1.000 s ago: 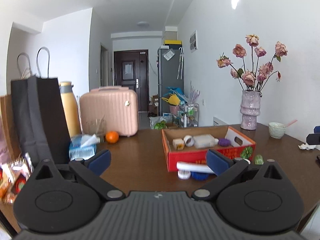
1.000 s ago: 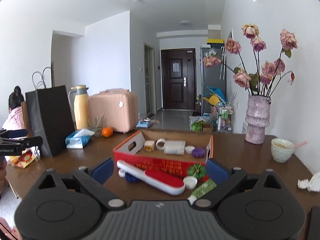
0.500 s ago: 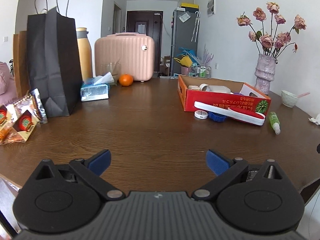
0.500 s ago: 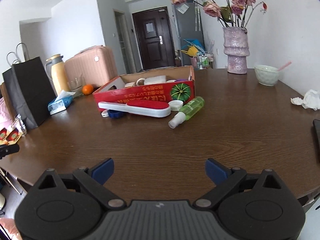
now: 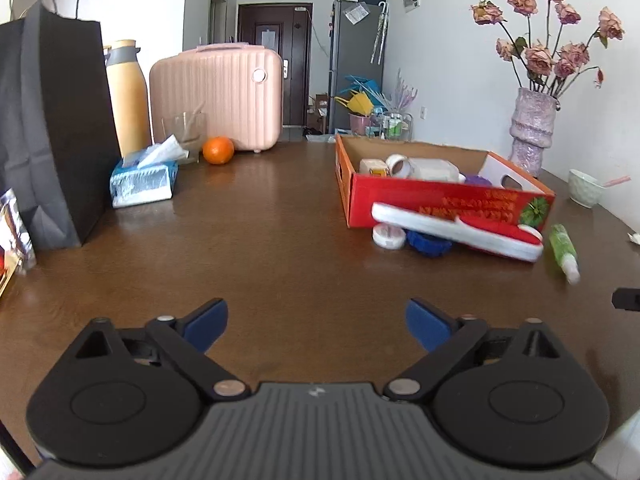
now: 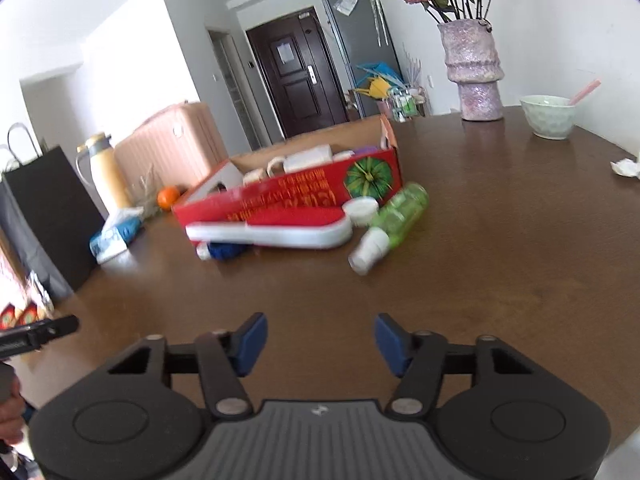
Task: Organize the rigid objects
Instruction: 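Grasp the lint brush's white handle with the left gripper while the right grasps its red pad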
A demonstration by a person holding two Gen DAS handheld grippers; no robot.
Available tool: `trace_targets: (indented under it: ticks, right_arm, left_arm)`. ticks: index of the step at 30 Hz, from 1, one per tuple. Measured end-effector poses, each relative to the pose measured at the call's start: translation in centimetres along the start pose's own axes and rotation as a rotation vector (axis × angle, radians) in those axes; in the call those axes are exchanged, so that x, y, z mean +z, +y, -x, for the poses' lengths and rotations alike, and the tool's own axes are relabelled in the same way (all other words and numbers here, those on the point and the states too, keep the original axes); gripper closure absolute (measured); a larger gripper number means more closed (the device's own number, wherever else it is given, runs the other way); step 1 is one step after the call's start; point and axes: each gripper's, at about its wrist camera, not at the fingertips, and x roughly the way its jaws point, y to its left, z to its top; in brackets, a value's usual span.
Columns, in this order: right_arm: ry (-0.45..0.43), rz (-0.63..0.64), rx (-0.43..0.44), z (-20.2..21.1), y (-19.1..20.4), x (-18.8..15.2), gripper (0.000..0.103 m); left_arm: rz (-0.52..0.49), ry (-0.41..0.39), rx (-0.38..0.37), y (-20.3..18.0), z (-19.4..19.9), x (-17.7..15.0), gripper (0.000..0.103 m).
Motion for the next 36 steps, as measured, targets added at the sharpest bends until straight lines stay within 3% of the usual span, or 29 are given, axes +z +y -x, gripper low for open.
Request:
trace_targets:
  ticks: [6, 10, 15, 19, 23, 27, 30, 34, 36]
  right_arm:
    - [-0.018, -0.047, 0.043, -4.8, 0.1, 3.5, 0.053]
    - [-0.010, -0.067, 0.033, -8.6, 0.2, 6.2, 0.059]
    - [0.012, -0.091, -0.013, -13.0, -0.3, 8.2, 0.061]
    - [0.036, -0.094, -0.058, -15.0, -0.8, 8.8, 0.061]
    - [0.053, -0.141, -0.032, -16.2, -1.8, 8.9, 0.061]
    - [0.064, -0.137, -0.021, -16.2, -1.7, 8.7, 0.064]
    - [0.069, -0.146, 0.002, -16.1, -1.6, 8.5, 0.071]
    - [0.065, -0.168, -0.010, -15.6, -1.9, 8.1, 0.070]
    - [0.067, -0.155, -0.015, -15.5, -1.8, 8.0, 0.067]
  left_arm:
    - [0.039, 0.046, -0.148, -1.1, -7.1, 4.7, 0.040]
    - [0.102, 0.118, -0.189, -1.1, -12.5, 7.4, 0.058]
    - [0.168, 0.206, -0.232, -0.8, -17.3, 8.5, 0.067]
    - [0.213, 0.213, -0.276, -0.2, -18.6, 8.8, 0.073]
    - [0.202, 0.211, -0.307, -0.6, -18.9, 8.8, 0.083]
    - [0.229, 0.239, -0.387, -1.2, -18.8, 8.1, 0.092]
    - [0.187, 0.203, -0.373, -2.1, -17.8, 8.1, 0.092]
    - [0.230, 0.178, -0.291, -1.0, -17.6, 8.9, 0.090]
    - [0.242, 0.187, -0.296, -0.3, -18.1, 9.3, 0.090]
